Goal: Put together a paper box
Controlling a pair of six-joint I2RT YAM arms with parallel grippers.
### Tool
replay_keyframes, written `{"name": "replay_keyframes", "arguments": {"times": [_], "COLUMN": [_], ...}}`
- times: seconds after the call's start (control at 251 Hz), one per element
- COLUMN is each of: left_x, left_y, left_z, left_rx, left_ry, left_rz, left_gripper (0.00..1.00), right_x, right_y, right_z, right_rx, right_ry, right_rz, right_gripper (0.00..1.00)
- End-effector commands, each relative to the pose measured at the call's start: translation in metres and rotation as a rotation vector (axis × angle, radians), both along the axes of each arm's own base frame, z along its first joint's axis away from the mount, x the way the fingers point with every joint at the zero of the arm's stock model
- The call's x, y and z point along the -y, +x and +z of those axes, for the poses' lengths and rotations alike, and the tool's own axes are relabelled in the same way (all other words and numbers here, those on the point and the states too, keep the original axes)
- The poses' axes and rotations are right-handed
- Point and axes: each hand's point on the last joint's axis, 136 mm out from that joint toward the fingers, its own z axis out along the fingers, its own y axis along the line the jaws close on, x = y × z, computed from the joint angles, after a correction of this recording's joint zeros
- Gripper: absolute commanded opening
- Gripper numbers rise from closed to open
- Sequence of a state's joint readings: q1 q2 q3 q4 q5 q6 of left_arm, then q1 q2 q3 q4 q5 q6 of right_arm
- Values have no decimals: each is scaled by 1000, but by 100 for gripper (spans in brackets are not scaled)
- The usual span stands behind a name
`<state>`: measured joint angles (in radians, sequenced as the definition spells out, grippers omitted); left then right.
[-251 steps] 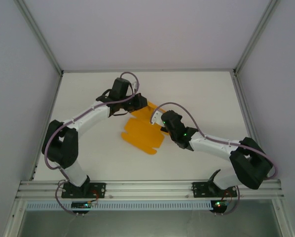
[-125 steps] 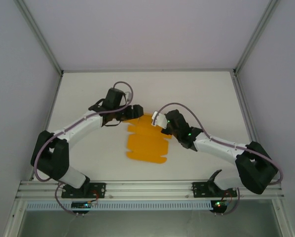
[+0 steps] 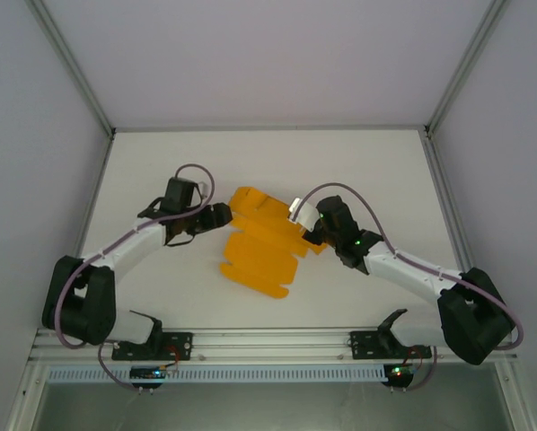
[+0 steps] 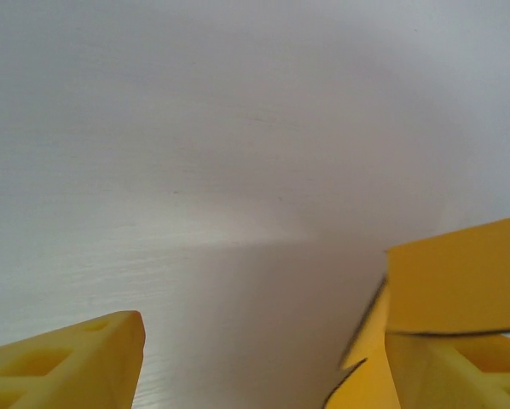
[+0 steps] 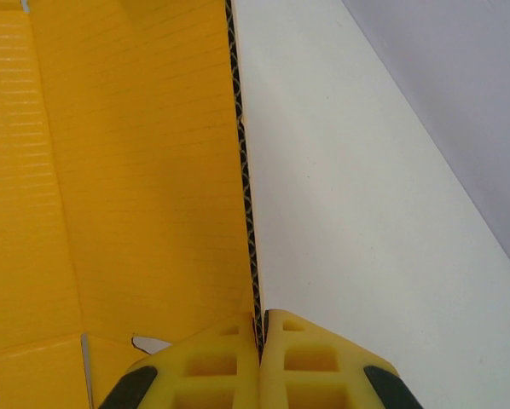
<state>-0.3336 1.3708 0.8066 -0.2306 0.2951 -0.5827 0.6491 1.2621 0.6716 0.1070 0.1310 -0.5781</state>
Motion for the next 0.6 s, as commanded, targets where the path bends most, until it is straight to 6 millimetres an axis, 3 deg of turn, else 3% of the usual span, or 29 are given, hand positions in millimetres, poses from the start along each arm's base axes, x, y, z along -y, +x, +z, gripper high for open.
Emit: {"name": "replay_keyframes", "arguments": {"times": [0.0,0.104,0.251,0.411,0.595], "left_x": [-19,-21,4,30,37], "left_y": [-1,-3,0,-3,-12], "left_z": [3,-4,-4,7,18], "left_rx": [43,48,71,121,183], "left_ry": [31,29,-60,-140,-205], "left_rz": [40,34,-70,-183,-218], "left_gripper": [77,79,80,79,80], "right_x": [0,-1,-6,-6,-4], "right_y": [-3,-2,-4,0,-1], "right_z": [3,5,7,10,16], "right_rx": [-18,-16,-23,-30,-54], "right_ry": [34,49,83,131,216], "right_rz": [-1,0,16,-7,-15], "right_gripper": [0,0,0,0,0]}}
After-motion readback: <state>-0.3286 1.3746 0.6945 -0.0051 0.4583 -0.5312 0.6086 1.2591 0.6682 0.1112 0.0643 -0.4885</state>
